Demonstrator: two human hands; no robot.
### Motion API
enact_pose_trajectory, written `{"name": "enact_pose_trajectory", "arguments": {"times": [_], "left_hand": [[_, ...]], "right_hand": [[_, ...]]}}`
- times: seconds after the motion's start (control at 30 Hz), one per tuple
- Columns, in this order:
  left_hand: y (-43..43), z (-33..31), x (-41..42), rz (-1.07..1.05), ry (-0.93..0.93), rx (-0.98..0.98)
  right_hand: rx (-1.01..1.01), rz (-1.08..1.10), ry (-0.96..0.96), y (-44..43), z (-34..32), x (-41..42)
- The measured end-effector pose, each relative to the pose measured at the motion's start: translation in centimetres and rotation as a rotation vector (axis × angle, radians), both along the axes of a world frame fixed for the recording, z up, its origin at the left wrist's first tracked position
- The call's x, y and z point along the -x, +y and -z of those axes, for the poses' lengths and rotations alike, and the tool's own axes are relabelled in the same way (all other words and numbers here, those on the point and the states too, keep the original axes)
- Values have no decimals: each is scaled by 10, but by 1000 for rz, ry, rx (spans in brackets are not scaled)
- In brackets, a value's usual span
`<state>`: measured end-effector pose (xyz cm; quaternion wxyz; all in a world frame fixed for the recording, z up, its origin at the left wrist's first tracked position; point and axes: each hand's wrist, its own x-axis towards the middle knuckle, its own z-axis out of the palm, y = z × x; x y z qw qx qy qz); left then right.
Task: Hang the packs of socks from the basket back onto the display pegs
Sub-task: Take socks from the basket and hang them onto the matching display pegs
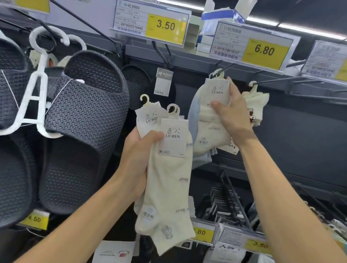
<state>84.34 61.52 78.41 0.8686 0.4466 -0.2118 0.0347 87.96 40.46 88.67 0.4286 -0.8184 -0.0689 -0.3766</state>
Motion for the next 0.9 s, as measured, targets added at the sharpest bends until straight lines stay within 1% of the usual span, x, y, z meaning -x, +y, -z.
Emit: {"name": "enact_pose_trajectory", "arguments": {"times": [0.07,0.1,0.13,0.17,0.2,0.23,0.27,0.33,0.4,0.5,0.57,0.73,0.8,0.9], "left_hand": [[0,0,1,-4,-23,5],[0,0,1,-4,-34,12],[1,0,1,1,-46,22],[1,1,1,7,-58,32],[1,1,1,12,-72,43],[1,1,1,14,-88,52],[0,1,1,15,-107,60],[-3,-1,2,20,-145,64],[-6,-3,3,24,-159,54],[-9,-4,2,15,-170,53],[-9,-4,2,4,-180,62],[-6,-6,3,-8,-200,114],[-6,-7,6,-24,-221,112],[-9,-8,8,-27,-259,94]], "right_hand": [[50,65,38,4,0,7],[63,152,16,8,1,15],[68,258,-49,13,4,25],[67,329,-156,20,9,37],[39,321,-264,29,18,52],[7,251,-316,40,29,67],[1,162,-301,52,40,82],[60,36,-160,72,58,101],[53,-34,-91,78,66,105],[-102,-147,-73,66,63,100],[-165,-220,-60,57,62,99],[-398,-363,-100,41,64,100],[-412,-398,-84,42,66,101],[-324,-424,-57,50,70,100]]}}
